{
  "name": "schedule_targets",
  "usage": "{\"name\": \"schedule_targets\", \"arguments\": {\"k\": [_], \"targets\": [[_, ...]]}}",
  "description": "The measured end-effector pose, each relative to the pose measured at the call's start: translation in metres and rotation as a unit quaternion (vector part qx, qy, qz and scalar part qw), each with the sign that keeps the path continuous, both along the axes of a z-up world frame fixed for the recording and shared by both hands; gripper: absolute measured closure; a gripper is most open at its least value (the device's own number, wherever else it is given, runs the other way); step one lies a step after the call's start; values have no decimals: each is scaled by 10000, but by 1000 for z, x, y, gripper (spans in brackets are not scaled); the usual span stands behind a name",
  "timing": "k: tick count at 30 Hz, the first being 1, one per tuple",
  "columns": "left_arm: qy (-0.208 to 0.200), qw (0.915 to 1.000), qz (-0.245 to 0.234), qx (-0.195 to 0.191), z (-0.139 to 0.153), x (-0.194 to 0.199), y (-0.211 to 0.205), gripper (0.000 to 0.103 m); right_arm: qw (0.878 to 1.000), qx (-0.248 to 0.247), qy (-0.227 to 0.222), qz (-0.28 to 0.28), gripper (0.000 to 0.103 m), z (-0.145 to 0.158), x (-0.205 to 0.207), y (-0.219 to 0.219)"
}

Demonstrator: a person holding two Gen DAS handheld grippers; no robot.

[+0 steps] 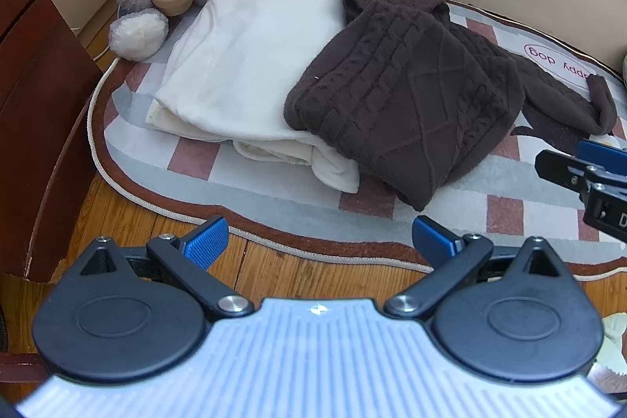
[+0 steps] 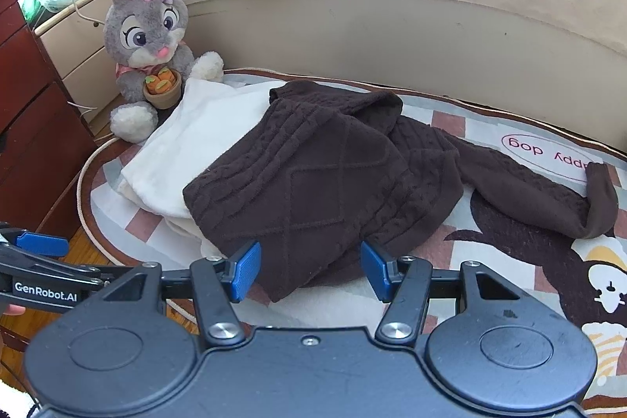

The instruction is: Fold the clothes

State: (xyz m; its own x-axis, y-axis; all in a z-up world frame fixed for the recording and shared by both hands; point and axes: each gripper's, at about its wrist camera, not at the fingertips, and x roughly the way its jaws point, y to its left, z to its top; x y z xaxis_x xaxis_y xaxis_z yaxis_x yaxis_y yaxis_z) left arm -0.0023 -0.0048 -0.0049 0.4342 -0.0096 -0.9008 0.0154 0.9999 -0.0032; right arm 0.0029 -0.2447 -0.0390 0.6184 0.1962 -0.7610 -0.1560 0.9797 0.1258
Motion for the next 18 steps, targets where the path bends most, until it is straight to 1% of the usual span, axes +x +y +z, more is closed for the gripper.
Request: {"name": "schedule_targets", "arguments": {"k": [18], "targets": [[64,10000,-5,0,-4,0,0,1,10000,31,77,14,41,-3,0,0]]}}
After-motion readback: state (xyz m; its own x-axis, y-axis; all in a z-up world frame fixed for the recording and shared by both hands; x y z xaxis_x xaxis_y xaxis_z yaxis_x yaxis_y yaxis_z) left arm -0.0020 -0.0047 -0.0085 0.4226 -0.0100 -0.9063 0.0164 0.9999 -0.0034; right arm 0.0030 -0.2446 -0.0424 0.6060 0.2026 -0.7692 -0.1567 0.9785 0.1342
